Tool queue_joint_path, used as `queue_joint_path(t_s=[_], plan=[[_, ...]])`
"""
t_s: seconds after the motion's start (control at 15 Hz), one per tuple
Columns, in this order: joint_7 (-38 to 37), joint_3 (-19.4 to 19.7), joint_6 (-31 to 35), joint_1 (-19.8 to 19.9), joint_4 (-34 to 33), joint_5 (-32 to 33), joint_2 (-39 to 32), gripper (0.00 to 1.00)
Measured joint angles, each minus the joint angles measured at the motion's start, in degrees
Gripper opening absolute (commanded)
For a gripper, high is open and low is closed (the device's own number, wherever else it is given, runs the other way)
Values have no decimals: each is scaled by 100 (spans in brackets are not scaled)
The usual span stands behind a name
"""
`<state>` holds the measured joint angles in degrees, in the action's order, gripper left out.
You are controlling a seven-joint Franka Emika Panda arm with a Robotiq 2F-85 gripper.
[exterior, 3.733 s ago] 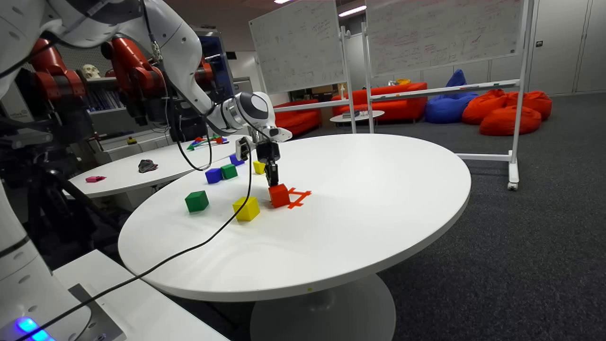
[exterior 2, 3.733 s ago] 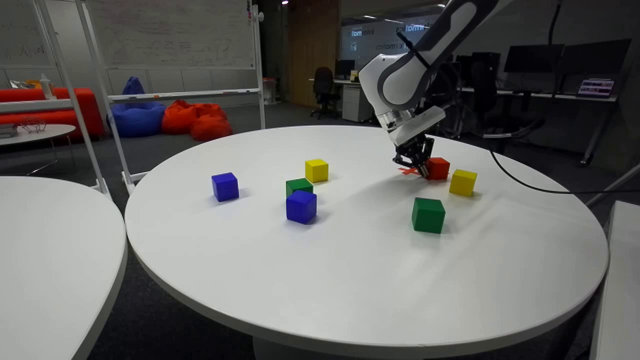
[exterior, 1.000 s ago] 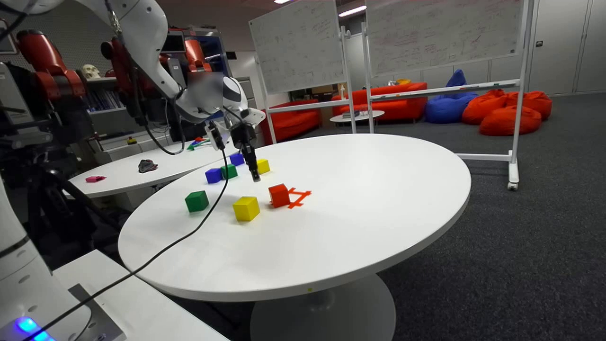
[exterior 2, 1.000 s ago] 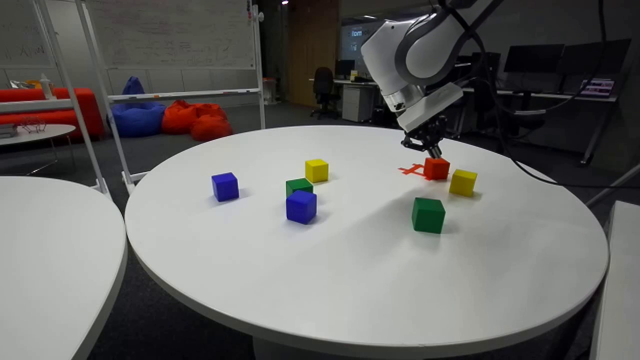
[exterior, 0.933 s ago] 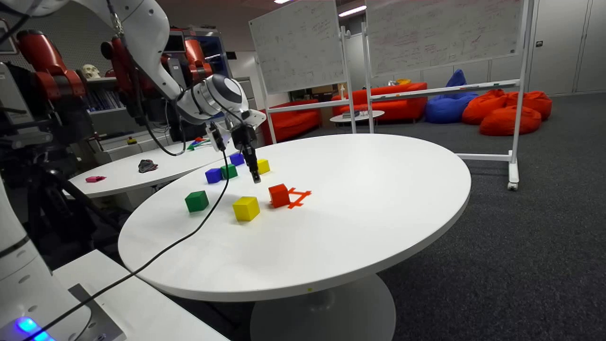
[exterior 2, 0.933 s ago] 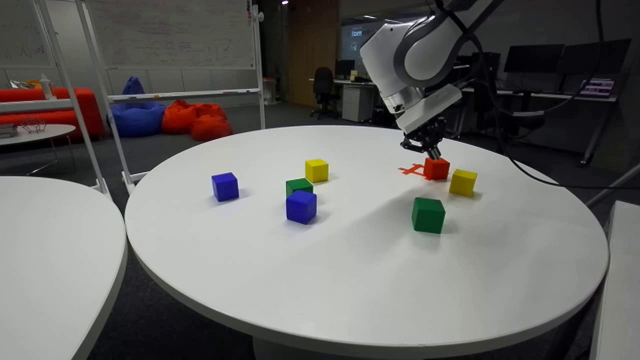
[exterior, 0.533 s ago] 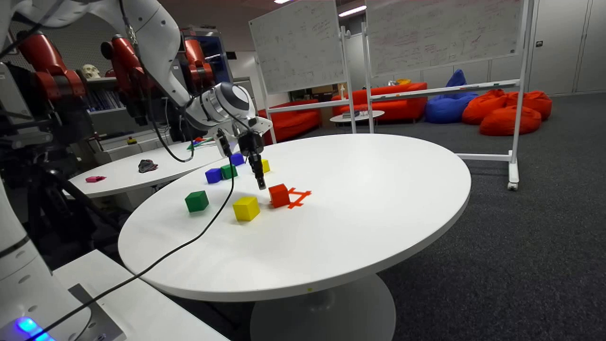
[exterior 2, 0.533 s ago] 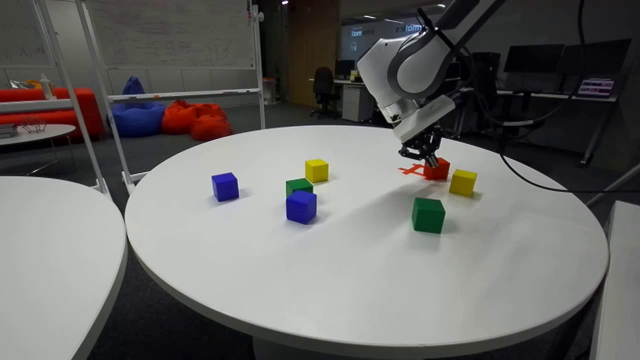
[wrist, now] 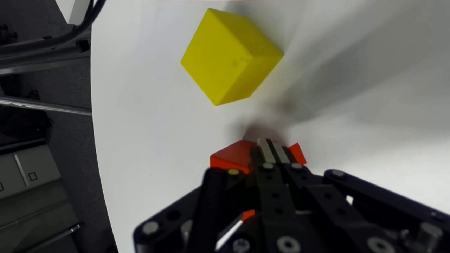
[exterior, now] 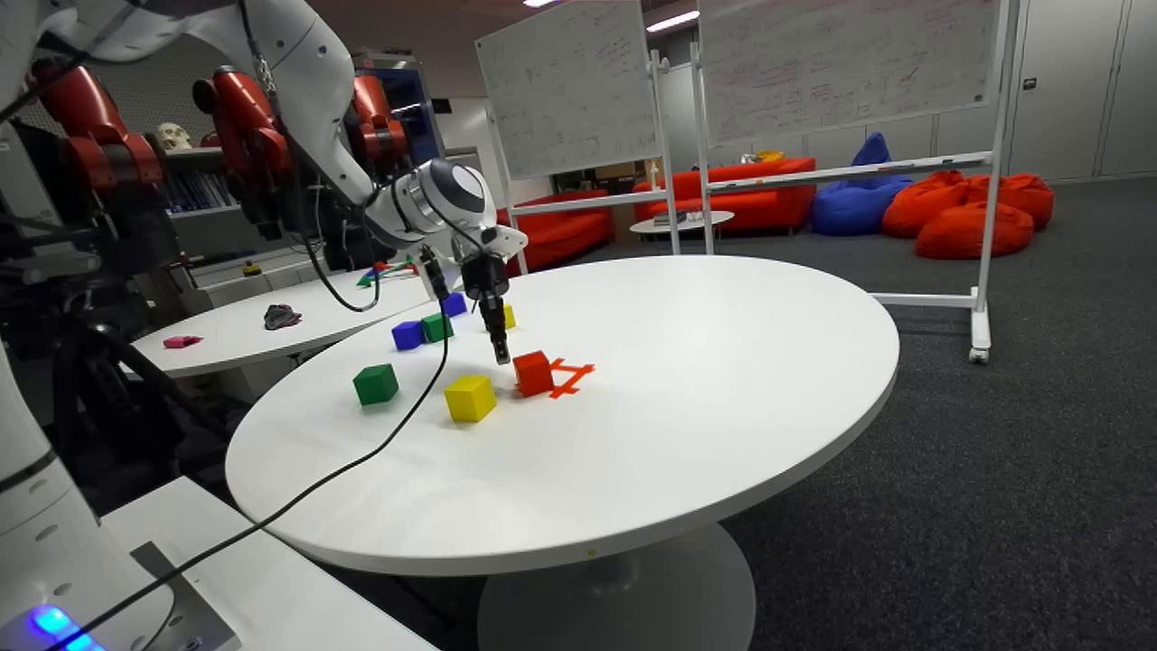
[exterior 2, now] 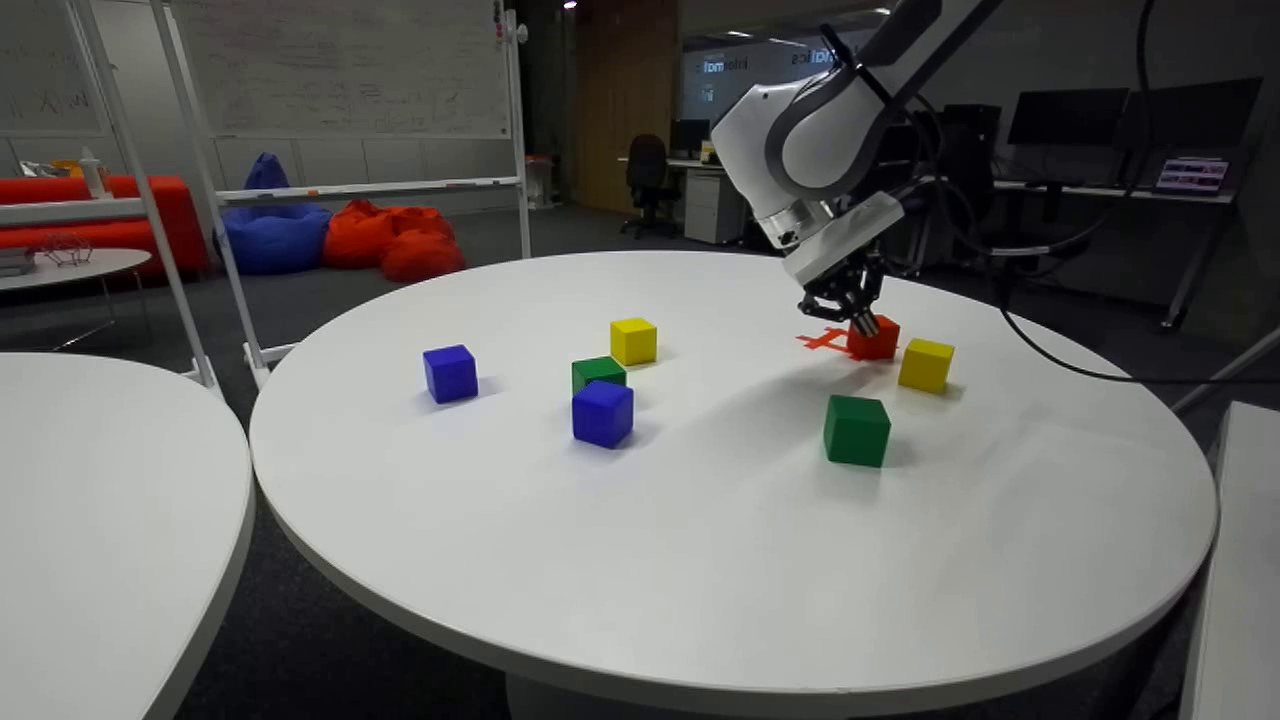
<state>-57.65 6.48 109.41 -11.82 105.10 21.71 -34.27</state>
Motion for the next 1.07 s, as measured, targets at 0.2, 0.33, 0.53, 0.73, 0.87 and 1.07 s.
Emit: queue_joint_path(t_s=[0.2,0.33,0.53,0.73,0.87,1.07], plan=[[7,0,-29,3,-41,-11,0,0],[15,0,-29,5,-57,-9,-1,1],[4,0,-28,-8,-59,-7,-1,1],[4,0,-28,-10,-59,-7,-1,1],[4,0,-28,-10,-59,-7,-1,0],[-283,14,-136,-14,-74,-17,-17,0]])
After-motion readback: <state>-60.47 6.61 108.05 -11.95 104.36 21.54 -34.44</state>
